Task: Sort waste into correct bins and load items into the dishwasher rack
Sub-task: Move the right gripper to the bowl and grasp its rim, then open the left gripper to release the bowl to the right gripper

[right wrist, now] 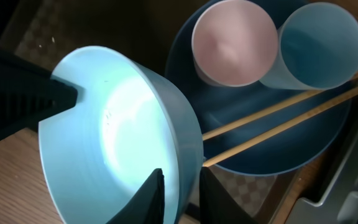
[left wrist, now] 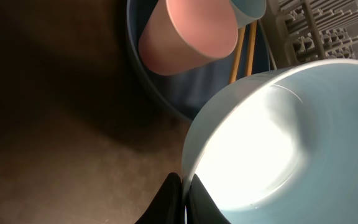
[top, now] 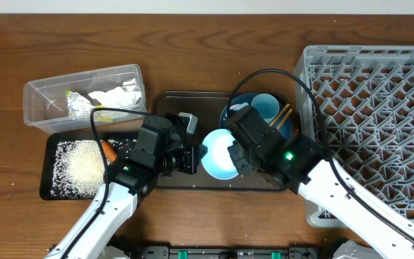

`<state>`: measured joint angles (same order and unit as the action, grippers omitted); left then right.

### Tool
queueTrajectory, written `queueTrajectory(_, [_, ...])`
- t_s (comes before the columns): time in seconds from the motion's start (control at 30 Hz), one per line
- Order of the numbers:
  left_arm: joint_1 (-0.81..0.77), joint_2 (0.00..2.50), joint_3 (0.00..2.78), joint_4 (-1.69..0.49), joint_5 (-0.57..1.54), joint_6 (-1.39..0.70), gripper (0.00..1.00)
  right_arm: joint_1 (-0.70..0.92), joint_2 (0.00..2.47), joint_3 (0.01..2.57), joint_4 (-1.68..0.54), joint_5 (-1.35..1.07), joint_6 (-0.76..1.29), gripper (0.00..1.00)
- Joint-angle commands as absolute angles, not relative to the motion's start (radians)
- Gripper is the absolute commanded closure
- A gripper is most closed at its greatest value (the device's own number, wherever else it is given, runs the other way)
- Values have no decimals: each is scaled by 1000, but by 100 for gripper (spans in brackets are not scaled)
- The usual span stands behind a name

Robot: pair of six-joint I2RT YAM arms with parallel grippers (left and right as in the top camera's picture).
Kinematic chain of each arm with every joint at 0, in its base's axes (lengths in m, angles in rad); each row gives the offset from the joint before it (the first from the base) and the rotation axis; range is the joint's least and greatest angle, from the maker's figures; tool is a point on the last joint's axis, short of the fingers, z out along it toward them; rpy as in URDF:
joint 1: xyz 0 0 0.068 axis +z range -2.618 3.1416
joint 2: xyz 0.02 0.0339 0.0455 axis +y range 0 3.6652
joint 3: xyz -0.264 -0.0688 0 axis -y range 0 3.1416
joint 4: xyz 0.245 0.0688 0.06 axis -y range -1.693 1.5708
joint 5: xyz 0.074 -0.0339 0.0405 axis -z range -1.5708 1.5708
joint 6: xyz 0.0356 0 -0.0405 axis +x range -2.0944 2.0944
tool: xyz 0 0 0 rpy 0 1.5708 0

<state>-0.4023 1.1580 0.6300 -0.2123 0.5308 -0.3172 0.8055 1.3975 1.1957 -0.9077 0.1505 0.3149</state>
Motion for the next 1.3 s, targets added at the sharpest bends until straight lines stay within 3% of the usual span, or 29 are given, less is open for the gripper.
queueTrajectory(0.0, [-403, 1148, 646, -212, 522, -312, 93, 812, 1419, 1214, -908, 158, 321, 82])
queueTrajectory(0.23, [-403, 1148, 646, -212, 522, -312, 93, 812, 1440, 1214, -905, 169, 321, 99])
queueTrajectory(0.33, [-403, 1148, 646, -212, 522, -312, 92, 812, 1439, 1214, -885, 169, 321, 99])
queueTrajectory(0.4, [-403, 1148, 646, -212, 522, -312, 83, 812, 1439, 1214, -870, 169, 321, 99])
queueTrajectory(0.5, [-403, 1148, 646, -212, 522, -312, 57, 812, 1439, 1214, -855, 179, 321, 99])
queueTrajectory(0.57, [-403, 1148, 646, -212, 522, -312, 47, 811, 1439, 1214, -856, 212, 321, 99])
queueTrajectory(0.63, [-402, 1148, 646, -212, 522, -312, 44, 811, 1439, 1214, -857, 259, 321, 99])
queueTrajectory(0.9, [-402, 1142, 646, -212, 511, -312, 37, 798, 1439, 1214, -857, 430, 302, 99])
queueTrajectory(1.27, [-403, 1142, 646, -212, 511, -312, 35, 654, 1439, 1214, -850, 485, 165, 99])
